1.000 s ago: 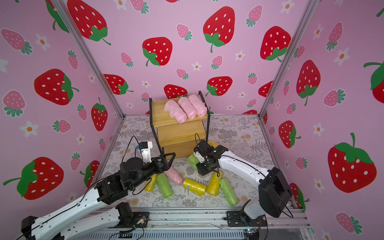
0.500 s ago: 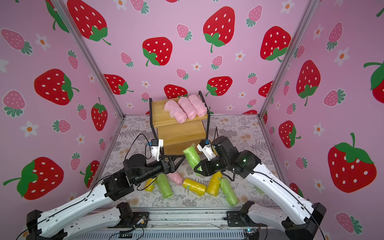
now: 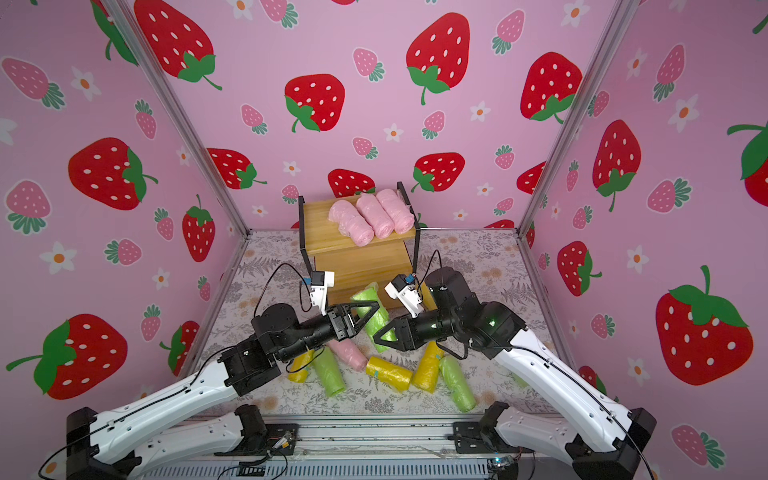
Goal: Sort the rolls of trash bags by color and place them on the shelf
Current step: Pick up the roll of trash bags from the center of the board.
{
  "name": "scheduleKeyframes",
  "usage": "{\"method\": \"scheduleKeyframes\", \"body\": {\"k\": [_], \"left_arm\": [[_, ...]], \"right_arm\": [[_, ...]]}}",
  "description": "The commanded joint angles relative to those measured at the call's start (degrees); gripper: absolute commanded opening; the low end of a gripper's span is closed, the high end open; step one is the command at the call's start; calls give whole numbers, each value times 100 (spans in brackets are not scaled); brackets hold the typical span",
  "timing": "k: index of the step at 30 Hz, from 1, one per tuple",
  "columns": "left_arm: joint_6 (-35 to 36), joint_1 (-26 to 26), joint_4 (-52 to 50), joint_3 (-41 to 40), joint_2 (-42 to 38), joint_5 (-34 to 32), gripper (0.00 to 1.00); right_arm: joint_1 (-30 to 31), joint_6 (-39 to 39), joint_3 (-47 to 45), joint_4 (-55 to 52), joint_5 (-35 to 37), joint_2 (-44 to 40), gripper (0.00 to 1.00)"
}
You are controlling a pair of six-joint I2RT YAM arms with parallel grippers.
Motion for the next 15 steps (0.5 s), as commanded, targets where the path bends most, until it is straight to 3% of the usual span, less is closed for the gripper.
{"method": "scheduleKeyframes", "body": {"k": [1, 3, 7, 8, 9, 11, 12, 14, 15], "left_arm": [[-72, 1, 512, -15, -6, 101, 54], [-108, 1, 633, -25, 32, 130, 39], [-176, -1, 675, -3, 113, 150, 0], [-206, 0, 685, 1, 118, 144, 0], [-240, -1, 713, -16, 126, 129, 0], [-308, -3, 810, -61, 123, 66, 0], [-370, 1, 825, -90, 99, -23, 0], [-543, 1, 923, -201, 26, -280, 0], [-679, 1, 1025, -313, -38, -494, 0]], "right_arm": [[24, 32, 246, 244, -180, -161, 0], [26, 40, 248, 247, -156, -169, 0], [27, 91, 273, 196, -75, -126, 0], [30, 121, 282, 193, -41, -125, 1], [25, 157, 283, 203, -4, -131, 17], [24, 221, 292, 220, 64, -163, 59], [24, 266, 301, 214, 159, -206, 69], [28, 345, 295, 194, 396, -300, 78], [29, 384, 270, 192, 560, -383, 94]]}}
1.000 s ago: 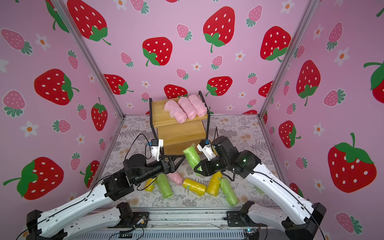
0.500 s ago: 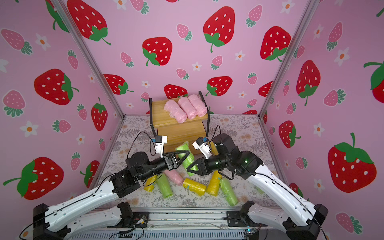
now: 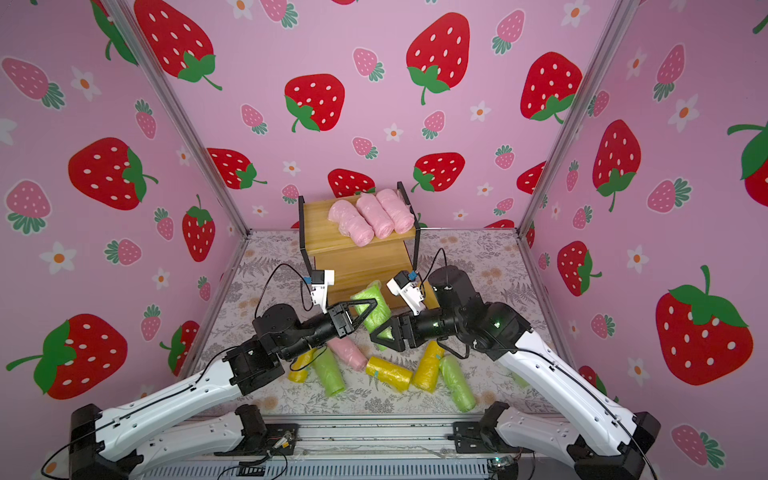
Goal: Sort the rolls of trash bags by color and place them on the shelf
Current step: Pick up the roll of trash bags from the center of the board.
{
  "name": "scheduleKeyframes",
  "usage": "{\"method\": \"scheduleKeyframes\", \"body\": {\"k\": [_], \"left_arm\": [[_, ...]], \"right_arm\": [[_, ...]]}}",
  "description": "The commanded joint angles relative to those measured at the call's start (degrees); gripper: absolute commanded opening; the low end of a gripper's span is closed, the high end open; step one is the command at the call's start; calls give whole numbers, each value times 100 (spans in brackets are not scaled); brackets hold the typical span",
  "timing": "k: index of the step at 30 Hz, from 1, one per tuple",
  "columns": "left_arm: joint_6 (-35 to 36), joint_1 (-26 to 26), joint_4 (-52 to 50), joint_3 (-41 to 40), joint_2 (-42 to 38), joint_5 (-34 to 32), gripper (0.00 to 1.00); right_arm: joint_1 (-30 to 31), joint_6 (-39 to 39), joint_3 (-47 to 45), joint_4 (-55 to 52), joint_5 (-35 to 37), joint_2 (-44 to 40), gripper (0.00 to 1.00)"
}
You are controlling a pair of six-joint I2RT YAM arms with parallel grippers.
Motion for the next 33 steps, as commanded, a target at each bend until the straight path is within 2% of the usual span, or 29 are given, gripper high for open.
{"method": "scheduleKeyframes", "body": {"k": [1, 6, 11, 17, 22, 25, 29, 33], "left_arm": [[-476, -12, 657, -255, -195, -602, 0], [-1371, -35, 1713, -1047, -363, -1541, 0], [-1614, -199, 1931, -1171, -337, -1903, 0], [-1616, -306, 2056, -1180, -406, -2077, 0], [-1636, -337, 2069, -1202, -416, -2088, 0], [-1650, -339, 2070, -1247, -440, -2117, 0], [-1637, -348, 2009, -1294, -517, -2180, 0], [-1619, -340, 1966, -1310, -547, -2179, 0]], "right_arm": [[24, 208, 87, 186, 495, -340, 100], [26, 926, -626, 1113, 923, -767, 99], [91, 1688, -1396, 2235, 1131, -1048, 99], [405, 1689, -1507, 2425, 1739, -847, 99], [583, 1623, -1423, 2658, 1844, -375, 99], [667, 1574, -1335, 2751, 1843, -217, 95], [715, 1516, -1267, 2768, 1878, -137, 81], [715, 1453, -1267, 2780, 1919, -182, 74]]}}
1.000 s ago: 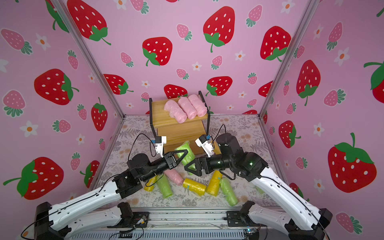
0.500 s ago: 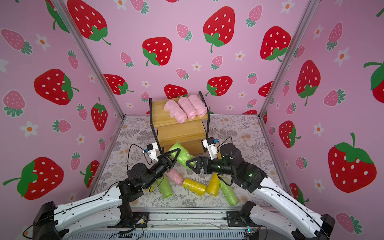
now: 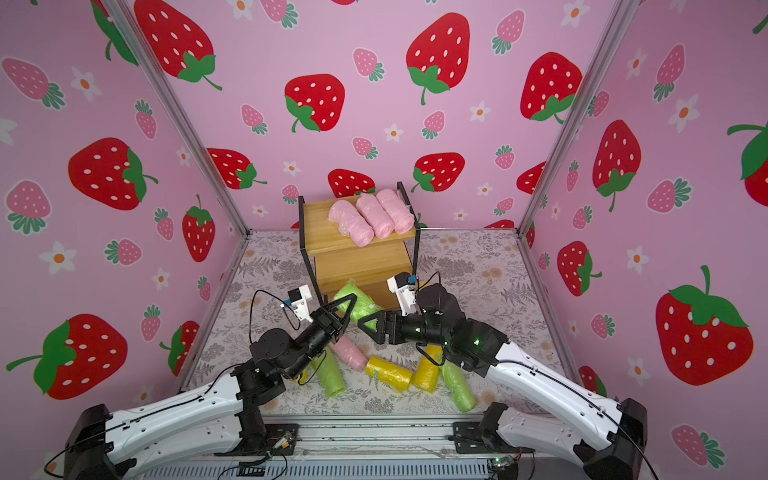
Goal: Sort the rolls of trash bags by color and place them on the shelf
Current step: Pick up the roll of trash bags from the center of the board.
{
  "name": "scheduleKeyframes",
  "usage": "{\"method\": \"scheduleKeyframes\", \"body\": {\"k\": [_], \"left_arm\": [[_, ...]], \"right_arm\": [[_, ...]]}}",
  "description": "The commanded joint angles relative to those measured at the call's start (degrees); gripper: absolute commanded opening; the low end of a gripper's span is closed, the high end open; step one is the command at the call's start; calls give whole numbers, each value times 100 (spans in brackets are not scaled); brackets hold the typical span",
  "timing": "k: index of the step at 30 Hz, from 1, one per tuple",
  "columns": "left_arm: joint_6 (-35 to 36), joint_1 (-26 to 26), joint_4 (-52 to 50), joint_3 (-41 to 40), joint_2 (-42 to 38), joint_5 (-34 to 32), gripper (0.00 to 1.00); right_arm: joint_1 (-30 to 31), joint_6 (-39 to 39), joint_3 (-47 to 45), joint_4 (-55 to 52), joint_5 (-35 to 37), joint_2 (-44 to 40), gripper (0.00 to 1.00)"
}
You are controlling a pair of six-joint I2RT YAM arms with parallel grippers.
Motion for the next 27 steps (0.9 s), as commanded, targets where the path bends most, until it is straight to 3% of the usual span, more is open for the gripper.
{"method": "scheduleKeyframes", "body": {"k": [1, 7, 9, 13, 15, 16, 19, 20, 27], "left_arm": [[5, -30, 292, -6, -154, -50, 0], [-19, -29, 153, -21, -194, -128, 0], [13, -29, 44, 29, -185, -100, 0], [106, -31, -114, 95, -220, -69, 0], [177, -30, -333, 160, -284, -57, 0], [242, -28, -545, 208, -343, -60, 9], [327, -31, -1760, 542, -587, -228, 70], [454, -29, -2233, 699, -688, -335, 100], [1270, -29, -5196, 1707, -1543, -1469, 100]], "right_arm": [[30, -88, 168, 131, 160, -103, 71], [25, -176, 202, 133, 142, -117, 61], [25, -202, 249, 129, 100, -34, 53], [34, -222, 322, 137, 80, 137, 29], [29, -230, 335, 159, 98, 191, 11], [34, -221, 328, 180, 139, 220, 2], [29, -145, 206, 357, 325, 252, 0], [32, -90, 135, 480, 411, 255, 0], [25, 350, -231, 1389, 1127, 398, 0]]}}
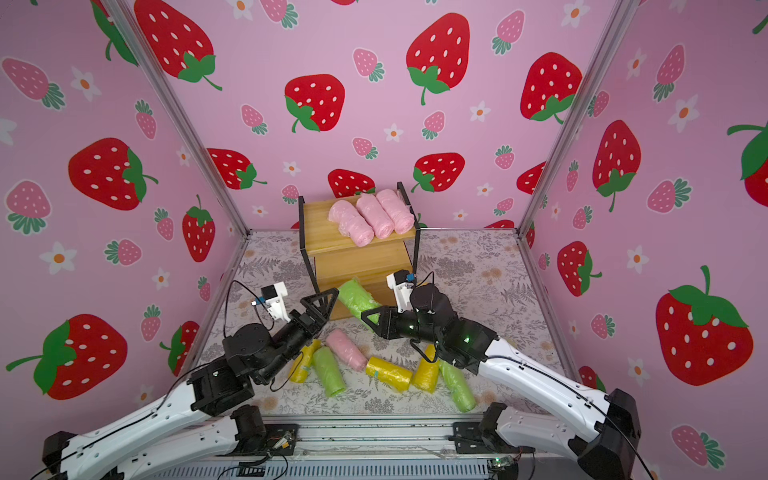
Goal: Sort the rolls of trash bags by color and place them on the shelf
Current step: Pick up the roll of trash bags from the center of the board, then place the roll of trash bags on the shelf.
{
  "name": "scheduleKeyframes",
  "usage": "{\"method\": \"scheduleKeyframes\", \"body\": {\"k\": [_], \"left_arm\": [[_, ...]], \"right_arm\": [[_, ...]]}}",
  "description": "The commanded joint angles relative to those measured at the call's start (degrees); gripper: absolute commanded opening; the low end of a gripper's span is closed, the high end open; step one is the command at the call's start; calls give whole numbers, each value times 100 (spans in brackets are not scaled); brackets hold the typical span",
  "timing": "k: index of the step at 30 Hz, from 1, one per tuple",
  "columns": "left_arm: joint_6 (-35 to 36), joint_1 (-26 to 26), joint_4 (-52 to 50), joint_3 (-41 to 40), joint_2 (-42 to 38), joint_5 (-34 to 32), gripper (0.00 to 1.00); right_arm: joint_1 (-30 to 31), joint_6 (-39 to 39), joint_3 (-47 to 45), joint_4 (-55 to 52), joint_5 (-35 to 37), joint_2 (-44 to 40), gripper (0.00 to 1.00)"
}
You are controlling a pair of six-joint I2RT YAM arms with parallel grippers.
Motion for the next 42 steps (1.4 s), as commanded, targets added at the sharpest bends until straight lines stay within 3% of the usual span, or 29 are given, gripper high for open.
{"method": "scheduleKeyframes", "body": {"k": [1, 5, 13, 21, 27, 32, 37, 42], "left_arm": [[593, -5, -1783, 414, -500, -822, 100], [560, -5, -2355, 215, -1270, -1259, 99], [320, -5, -2714, -395, -2367, -1391, 99], [393, -7, -2981, -367, -2492, -1464, 99], [643, -5, -2781, -411, -2364, -1361, 99], [812, -5, -2813, -243, -2055, -1254, 99], [916, -6, -2845, -189, -1914, -1280, 99], [886, -5, -2738, -343, -1952, -1298, 99]], "right_arm": [[-22, 297, 2, 960, 531, 163, 0], [-28, 656, 218, 1493, 892, 738, 0], [-100, 1612, 858, 2318, 1250, 2161, 0], [-184, 1677, 1643, 2696, 1115, 3228, 0], [-384, 2122, 1557, 3725, 1165, 3812, 0], [-427, 2211, 1746, 3834, 1186, 4153, 0], [-420, 2102, 2000, 3534, 1152, 4217, 12], [-393, 1817, 2325, 2779, 1186, 4166, 38]]}}
